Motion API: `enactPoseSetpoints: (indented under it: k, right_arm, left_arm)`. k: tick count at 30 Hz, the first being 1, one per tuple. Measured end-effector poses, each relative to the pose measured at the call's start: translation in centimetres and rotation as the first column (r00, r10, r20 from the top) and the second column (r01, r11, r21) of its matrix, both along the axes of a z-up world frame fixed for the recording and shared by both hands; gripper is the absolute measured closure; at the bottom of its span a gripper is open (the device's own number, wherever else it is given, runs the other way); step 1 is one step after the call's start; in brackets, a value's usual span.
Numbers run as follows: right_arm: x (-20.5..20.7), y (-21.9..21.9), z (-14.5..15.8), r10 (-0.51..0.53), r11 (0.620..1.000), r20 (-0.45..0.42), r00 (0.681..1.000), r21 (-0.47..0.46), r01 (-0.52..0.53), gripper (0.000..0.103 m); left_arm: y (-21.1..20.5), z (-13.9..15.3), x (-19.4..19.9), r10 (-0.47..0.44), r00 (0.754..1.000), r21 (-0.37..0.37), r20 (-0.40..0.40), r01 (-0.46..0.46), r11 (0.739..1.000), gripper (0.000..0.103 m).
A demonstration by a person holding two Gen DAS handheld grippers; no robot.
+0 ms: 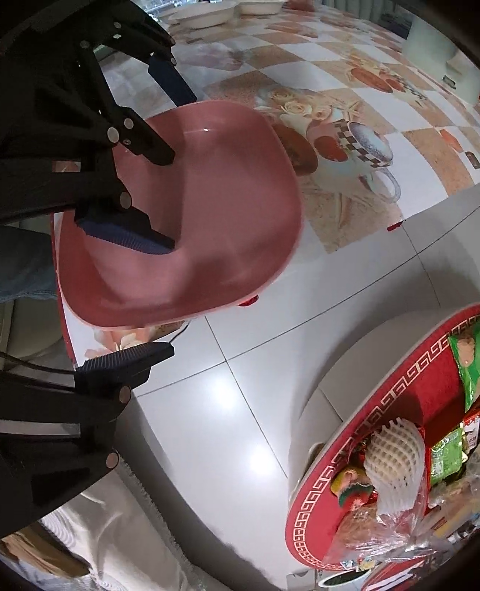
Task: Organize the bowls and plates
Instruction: 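Close both tools on the rim of the pink square plate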
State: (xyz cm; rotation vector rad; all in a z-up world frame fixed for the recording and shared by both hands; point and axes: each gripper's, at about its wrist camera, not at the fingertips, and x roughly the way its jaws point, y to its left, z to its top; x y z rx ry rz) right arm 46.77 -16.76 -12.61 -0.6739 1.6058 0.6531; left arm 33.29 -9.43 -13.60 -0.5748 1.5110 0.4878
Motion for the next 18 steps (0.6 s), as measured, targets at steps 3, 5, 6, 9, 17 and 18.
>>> enactPoseSetpoints:
  k: [3, 5, 6, 9, 17, 18]
  right_arm:
    - [-0.2, 0.2, 0.3, 0.017, 1.000, 0.027, 1.000, -0.017, -0.017, 0.064]
    - [-0.4, 0.3, 0.4, 0.024, 0.999, 0.042, 0.999, -0.027, -0.023, 0.066]
    - [-0.6, 0.4, 0.6, 0.029, 0.999, 0.049, 0.998, -0.031, -0.028, 0.066]
    - [-1.7, 0.6, 1.3, 0.058, 0.998, 0.084, 0.995, -0.044, -0.054, 0.066]
    - [-3.7, 1.2, 1.3, 0.129, 0.991, 0.111, 0.985, -0.056, -0.124, 0.066]
    - [-3.3, 1.1, 1.2, 0.103, 0.994, 0.092, 0.990, -0.040, -0.099, 0.066]
  left_arm:
    - [-0.7, 0.0, 0.7, -0.037, 0.999, -0.009, 0.019, 0.037, 0.999, 0.061]
    - [-0.9, 0.0, 0.9, -0.047, 0.998, -0.026, 0.028, 0.048, 0.998, 0.071]
    - [-1.1, 0.0, 0.7, -0.050, 0.998, -0.034, 0.032, 0.051, 0.998, 0.072]
    - [-1.3, -0.1, 0.4, -0.050, 0.998, -0.041, 0.044, 0.052, 0.998, 0.072]
    - [-1.1, -0.1, 0.1, -0.027, 0.998, -0.031, 0.058, 0.028, 0.999, 0.071]
    - [-1.0, 0.0, 0.1, -0.027, 0.998, -0.028, 0.060, 0.028, 0.999, 0.071]
